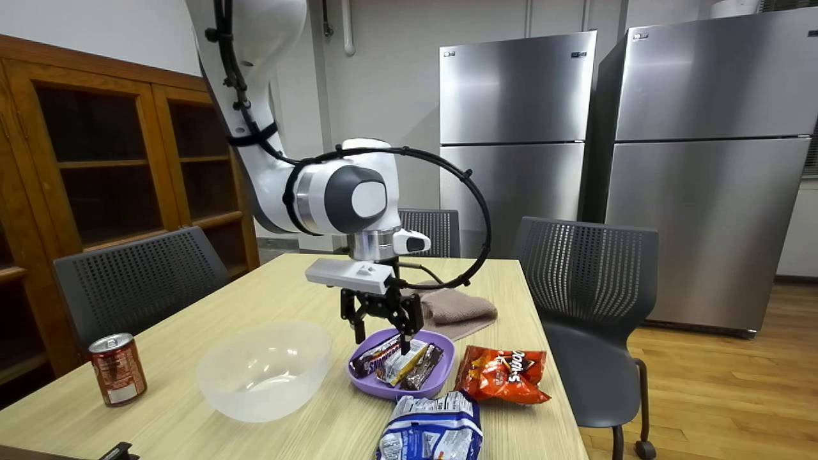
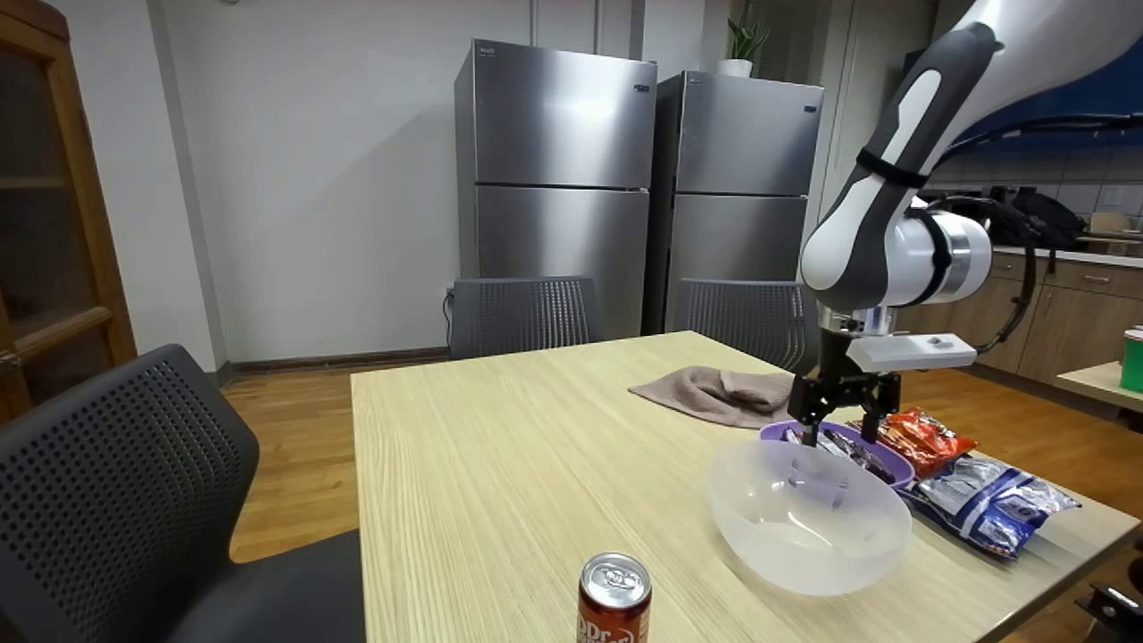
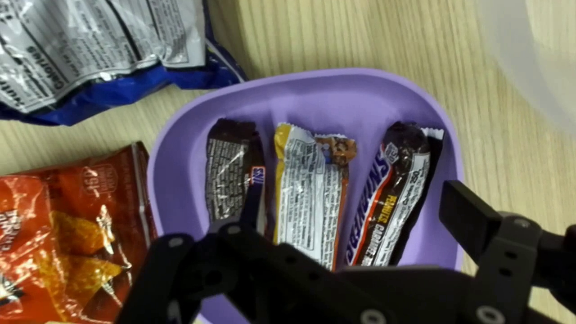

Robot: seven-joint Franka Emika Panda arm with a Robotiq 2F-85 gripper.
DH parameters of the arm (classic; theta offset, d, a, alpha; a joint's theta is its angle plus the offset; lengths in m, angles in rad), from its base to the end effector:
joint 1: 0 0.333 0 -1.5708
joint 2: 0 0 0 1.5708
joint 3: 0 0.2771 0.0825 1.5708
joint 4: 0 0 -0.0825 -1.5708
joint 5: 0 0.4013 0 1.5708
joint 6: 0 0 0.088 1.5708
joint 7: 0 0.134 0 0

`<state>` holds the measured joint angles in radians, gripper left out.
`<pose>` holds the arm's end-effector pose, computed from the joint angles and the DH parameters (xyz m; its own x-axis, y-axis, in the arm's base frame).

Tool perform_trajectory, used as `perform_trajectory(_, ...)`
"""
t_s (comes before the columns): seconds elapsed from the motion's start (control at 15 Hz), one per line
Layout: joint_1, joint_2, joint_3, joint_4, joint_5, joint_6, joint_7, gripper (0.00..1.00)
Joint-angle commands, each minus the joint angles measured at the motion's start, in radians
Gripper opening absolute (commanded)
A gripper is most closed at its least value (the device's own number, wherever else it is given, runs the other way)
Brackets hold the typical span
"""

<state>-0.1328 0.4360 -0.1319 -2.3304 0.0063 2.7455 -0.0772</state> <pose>0.4821 -0.1395 0.0725 0.9832 -0.1811 -0.0213 -0.1798 -0.9823 0.0517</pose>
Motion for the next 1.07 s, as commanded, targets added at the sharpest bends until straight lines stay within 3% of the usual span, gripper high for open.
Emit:
perform_trajectory(0.0, -0.027, -0.025, -0.019, 0.018, 0.009, -0.013, 0.028, 1.0)
perform_trajectory(1.0, -0.166, -0.006, -0.115, 0.103, 0.091, -0.016, 0.08, 1.0)
